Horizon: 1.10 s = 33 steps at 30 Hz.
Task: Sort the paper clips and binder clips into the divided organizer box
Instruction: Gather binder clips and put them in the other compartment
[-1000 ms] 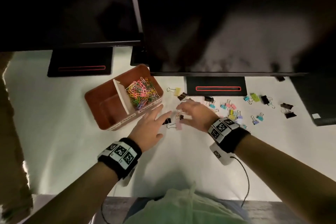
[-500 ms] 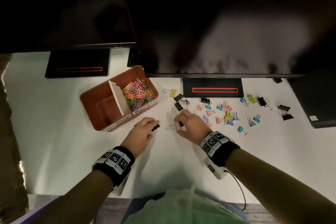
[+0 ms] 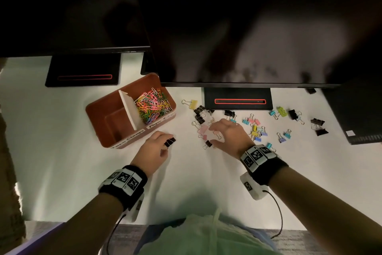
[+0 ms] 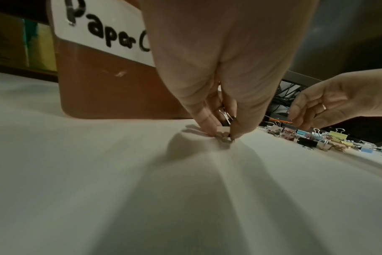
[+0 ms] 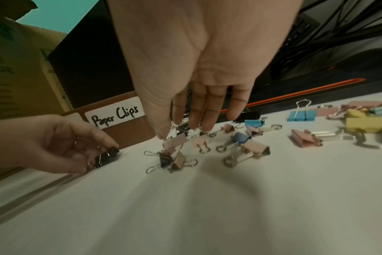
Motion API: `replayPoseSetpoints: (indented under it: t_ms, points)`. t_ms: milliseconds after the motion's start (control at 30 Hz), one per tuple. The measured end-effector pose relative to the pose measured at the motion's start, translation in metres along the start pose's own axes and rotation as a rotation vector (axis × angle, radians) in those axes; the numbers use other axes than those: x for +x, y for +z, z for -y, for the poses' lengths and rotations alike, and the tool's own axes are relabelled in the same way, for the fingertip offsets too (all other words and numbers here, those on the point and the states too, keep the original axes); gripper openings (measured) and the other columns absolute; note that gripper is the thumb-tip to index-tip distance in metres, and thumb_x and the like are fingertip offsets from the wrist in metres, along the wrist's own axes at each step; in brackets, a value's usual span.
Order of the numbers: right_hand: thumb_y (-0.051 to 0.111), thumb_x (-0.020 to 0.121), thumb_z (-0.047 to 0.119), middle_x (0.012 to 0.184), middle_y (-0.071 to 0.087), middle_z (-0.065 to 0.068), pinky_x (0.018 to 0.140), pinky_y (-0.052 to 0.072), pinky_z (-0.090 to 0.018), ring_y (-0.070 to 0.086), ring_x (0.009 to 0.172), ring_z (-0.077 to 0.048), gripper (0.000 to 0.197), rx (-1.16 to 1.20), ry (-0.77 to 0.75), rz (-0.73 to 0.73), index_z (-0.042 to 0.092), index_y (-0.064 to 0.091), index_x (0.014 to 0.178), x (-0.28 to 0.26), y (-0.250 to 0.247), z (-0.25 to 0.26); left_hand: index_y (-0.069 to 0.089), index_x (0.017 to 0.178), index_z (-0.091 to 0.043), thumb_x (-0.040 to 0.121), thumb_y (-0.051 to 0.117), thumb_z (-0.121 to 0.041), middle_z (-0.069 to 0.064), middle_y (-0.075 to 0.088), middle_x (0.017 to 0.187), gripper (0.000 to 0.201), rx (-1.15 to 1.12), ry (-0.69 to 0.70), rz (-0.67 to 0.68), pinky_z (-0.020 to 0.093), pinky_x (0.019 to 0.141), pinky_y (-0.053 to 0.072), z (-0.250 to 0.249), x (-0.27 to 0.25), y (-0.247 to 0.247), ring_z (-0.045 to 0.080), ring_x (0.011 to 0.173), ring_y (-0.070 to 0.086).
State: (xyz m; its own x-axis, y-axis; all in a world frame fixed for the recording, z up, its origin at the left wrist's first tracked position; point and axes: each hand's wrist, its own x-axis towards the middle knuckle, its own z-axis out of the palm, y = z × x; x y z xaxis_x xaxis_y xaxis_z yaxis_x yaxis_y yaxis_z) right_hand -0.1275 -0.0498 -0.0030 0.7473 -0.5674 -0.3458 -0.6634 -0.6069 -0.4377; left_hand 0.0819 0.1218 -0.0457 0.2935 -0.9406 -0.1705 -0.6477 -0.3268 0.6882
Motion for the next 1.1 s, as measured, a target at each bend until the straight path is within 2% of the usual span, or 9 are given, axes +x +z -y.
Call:
replayPoseSetpoints:
  t_ms: [133, 200, 367, 467, 567, 733, 800, 967, 1100]
  points:
    - [0.065, 0.08, 0.046, 0.138, 0.043, -0.001, 0.105, 0.039, -0.043, 0.044, 0.125, -0.022, 0.068, -0.001, 0.036, 0.084, 0.031, 0.035, 0.139, 0.006, 0.008, 0.01, 0.062, 0.112, -0.022, 0.075, 0.056, 0.004, -0.005, 0.056, 0.111, 0.046, 0.01, 0.0, 0.024, 0.023, 0.084, 0.047, -0.002, -0.001, 0.0, 0.012, 0.087, 0.057]
    - [0.065, 0.077, 0.054, 0.14, 0.038, -0.002, 0.104, 0.04, -0.044, 0.042, 0.125, -0.025, 0.072, -0.05, 0.032, 0.118, 0.031, 0.035, 0.139, 0.01, 0.012, 0.016, 0.062, 0.109, -0.023, 0.075, 0.056, 0.004, -0.005, 0.057, 0.108, 0.044, 0.013, 0.0, 0.036, 0.026, 0.083, 0.049, -0.002, -0.001, 0.001, 0.013, 0.085, 0.058]
    - [0.062, 0.084, 0.046, 0.132, 0.042, -0.001, 0.096, 0.043, -0.037, 0.045, 0.114, -0.022, 0.049, -0.063, -0.083, 0.16, 0.027, 0.052, 0.128, 0.009, 0.021, 0.026, 0.062, 0.108, -0.025, 0.077, 0.055, 0.003, -0.006, 0.057, 0.107, 0.043, 0.04, -0.011, 0.056, 0.021, 0.082, 0.045, -0.005, 0.0, 0.0, 0.014, 0.089, 0.057]
    - [0.062, 0.085, 0.039, 0.121, 0.052, -0.002, 0.091, 0.047, -0.041, 0.051, 0.107, -0.022, 0.034, -0.008, -0.108, -0.023, 0.023, 0.062, 0.115, 0.01, 0.019, 0.023, 0.062, 0.109, -0.025, 0.078, 0.055, 0.004, -0.006, 0.056, 0.108, 0.043, 0.04, -0.017, 0.064, 0.024, 0.084, 0.047, -0.004, -0.001, -0.001, 0.014, 0.091, 0.056]
    - [0.063, 0.084, 0.036, 0.126, 0.049, -0.003, 0.094, 0.045, -0.041, 0.047, 0.113, -0.023, 0.038, -0.06, -0.082, -0.196, 0.025, 0.057, 0.121, 0.019, 0.007, 0.021, 0.062, 0.108, -0.025, 0.077, 0.055, 0.005, -0.006, 0.057, 0.108, 0.043, 0.032, -0.016, 0.052, 0.028, 0.085, 0.049, -0.001, -0.002, -0.001, 0.016, 0.091, 0.057]
    - [0.062, 0.085, 0.04, 0.15, 0.026, -0.004, 0.111, 0.03, -0.049, 0.024, 0.136, -0.03, 0.063, -0.17, 0.009, 0.066, 0.034, 0.033, 0.14, 0.049, -0.008, 0.029, 0.063, 0.105, -0.025, 0.076, 0.056, 0.005, -0.005, 0.058, 0.106, 0.042, 0.045, -0.011, 0.053, 0.033, 0.083, 0.051, 0.0, -0.003, -0.001, 0.019, 0.091, 0.058]
    - [0.063, 0.085, 0.04, 0.148, 0.027, -0.004, 0.11, 0.03, -0.048, 0.024, 0.135, -0.031, 0.058, -0.179, 0.024, 0.139, 0.033, 0.04, 0.137, 0.056, -0.003, 0.03, 0.063, 0.105, -0.025, 0.076, 0.056, 0.005, -0.004, 0.059, 0.106, 0.042, 0.053, -0.008, 0.049, 0.031, 0.084, 0.05, -0.001, -0.003, -0.001, 0.019, 0.092, 0.058]
    - [0.061, 0.089, 0.023, 0.132, 0.038, -0.004, 0.102, 0.038, -0.036, 0.034, 0.121, -0.027, 0.023, -0.081, -0.004, 0.053, 0.021, 0.063, 0.111, 0.057, 0.005, 0.025, 0.065, 0.103, -0.023, 0.075, 0.058, 0.005, -0.004, 0.06, 0.104, 0.04, 0.061, 0.0, 0.038, 0.029, 0.082, 0.049, -0.001, -0.003, -0.003, 0.019, 0.09, 0.059]
    - [0.052, 0.091, 0.006, 0.126, 0.047, -0.004, 0.091, 0.039, -0.024, 0.042, 0.114, -0.023, 0.029, 0.007, -0.066, 0.073, 0.019, 0.064, 0.114, 0.051, 0.006, 0.021, 0.067, 0.099, -0.021, 0.075, 0.058, 0.008, -0.01, 0.057, 0.098, 0.039, -0.023, -0.014, 0.02, 0.028, 0.083, 0.05, -0.004, -0.003, -0.007, 0.011, 0.085, 0.059]
